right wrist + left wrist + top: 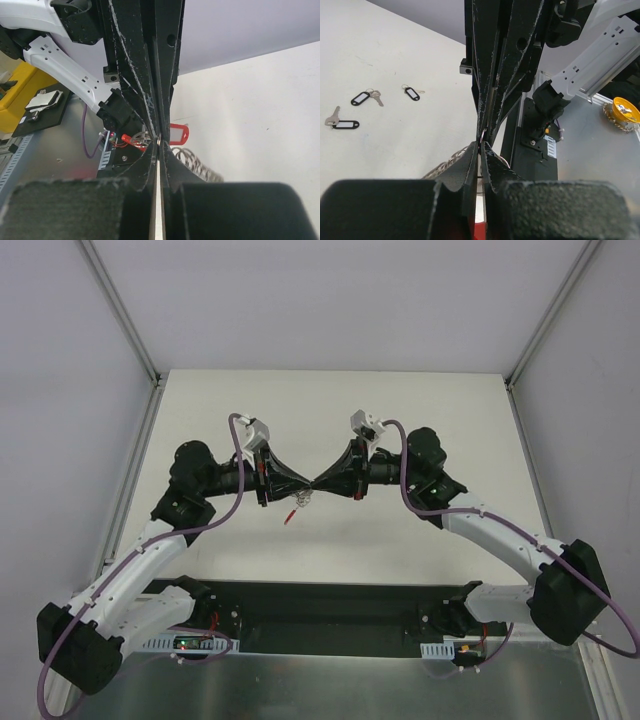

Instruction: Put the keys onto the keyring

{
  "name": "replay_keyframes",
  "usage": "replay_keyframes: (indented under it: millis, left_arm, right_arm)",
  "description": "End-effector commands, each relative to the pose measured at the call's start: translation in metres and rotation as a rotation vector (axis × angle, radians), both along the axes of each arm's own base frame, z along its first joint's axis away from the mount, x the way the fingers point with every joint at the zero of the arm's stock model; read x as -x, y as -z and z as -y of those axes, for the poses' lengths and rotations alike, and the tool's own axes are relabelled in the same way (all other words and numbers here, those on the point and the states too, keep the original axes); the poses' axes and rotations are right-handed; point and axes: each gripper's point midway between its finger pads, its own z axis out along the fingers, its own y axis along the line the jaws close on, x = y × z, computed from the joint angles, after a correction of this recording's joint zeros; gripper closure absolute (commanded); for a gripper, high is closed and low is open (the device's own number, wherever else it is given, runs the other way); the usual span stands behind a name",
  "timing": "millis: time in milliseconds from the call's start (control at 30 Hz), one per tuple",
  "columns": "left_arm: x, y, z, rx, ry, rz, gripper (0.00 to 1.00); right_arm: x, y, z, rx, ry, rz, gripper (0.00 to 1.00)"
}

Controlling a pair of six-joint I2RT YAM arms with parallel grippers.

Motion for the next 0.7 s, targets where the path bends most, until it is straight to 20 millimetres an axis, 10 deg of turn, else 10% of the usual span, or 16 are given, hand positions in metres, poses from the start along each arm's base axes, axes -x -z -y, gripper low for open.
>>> replay_keyframes:
  millis: [0,500,667]
  left_arm:
    - [0.010,-0.017,0.006,0.026,0.098,0.069,0.95]
    - [0.013,-0.009,0.007,0.012,0.135,0.057,1.00]
    - [0.004,0.007,0.001,-0.069,0.058,0.099,1.00]
  right_arm:
    - [0.012,-0.031,-0.007,-0.070,-0.069,0.088,0.99]
    - [0.012,-0.028,-0.010,-0.059,-0.072,0.086,0.98]
    - [0.005,-0.023,-0.002,-0.033,-0.025,0.076,0.59]
